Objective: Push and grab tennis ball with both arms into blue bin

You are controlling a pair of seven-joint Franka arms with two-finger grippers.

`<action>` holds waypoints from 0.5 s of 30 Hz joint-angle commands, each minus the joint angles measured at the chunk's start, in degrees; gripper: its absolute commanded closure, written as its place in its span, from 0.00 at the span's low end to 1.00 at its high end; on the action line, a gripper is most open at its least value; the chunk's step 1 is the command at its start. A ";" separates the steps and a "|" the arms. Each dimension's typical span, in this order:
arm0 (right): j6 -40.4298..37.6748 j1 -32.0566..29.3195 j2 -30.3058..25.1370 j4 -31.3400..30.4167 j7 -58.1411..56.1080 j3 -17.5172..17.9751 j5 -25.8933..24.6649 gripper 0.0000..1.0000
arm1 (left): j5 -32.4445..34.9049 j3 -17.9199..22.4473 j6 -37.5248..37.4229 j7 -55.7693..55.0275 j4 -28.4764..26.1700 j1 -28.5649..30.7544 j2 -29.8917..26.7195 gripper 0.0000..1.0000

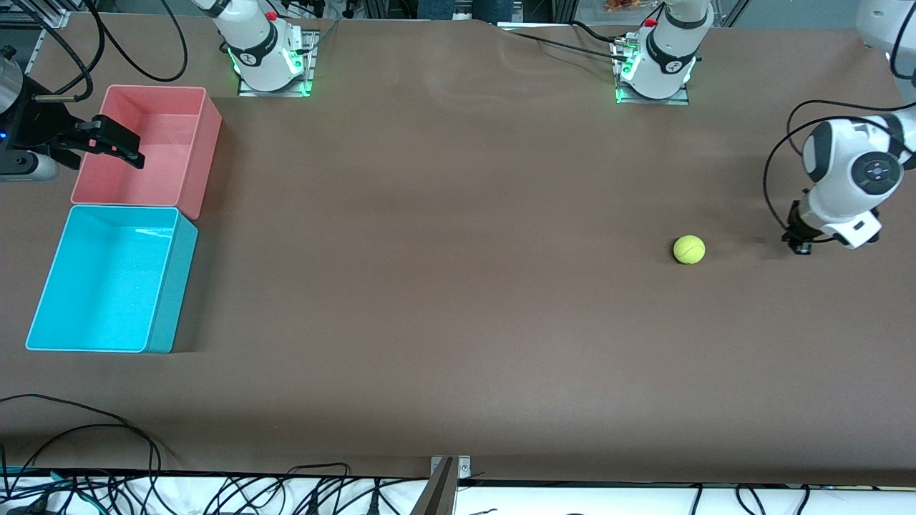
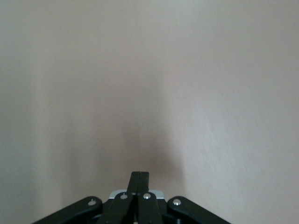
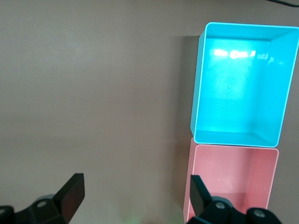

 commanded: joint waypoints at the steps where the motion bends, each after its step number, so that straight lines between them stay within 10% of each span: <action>1: -0.12 0.05 0.14 0.62 -0.72 -0.09 -0.27 0.00 | 1.55 -8.33 0.05 -15.94 -2.55 -0.75 0.54 1.00; 9: -0.12 0.05 0.14 0.62 -0.72 -0.09 -0.27 0.00 | 1.55 -23.02 -2.58 -35.74 -4.23 -0.58 0.18 1.00; 15: -0.21 0.05 0.14 0.62 -0.71 -0.09 -0.27 0.00 | 1.11 -24.35 -4.26 -35.40 -3.70 -0.14 -0.08 1.00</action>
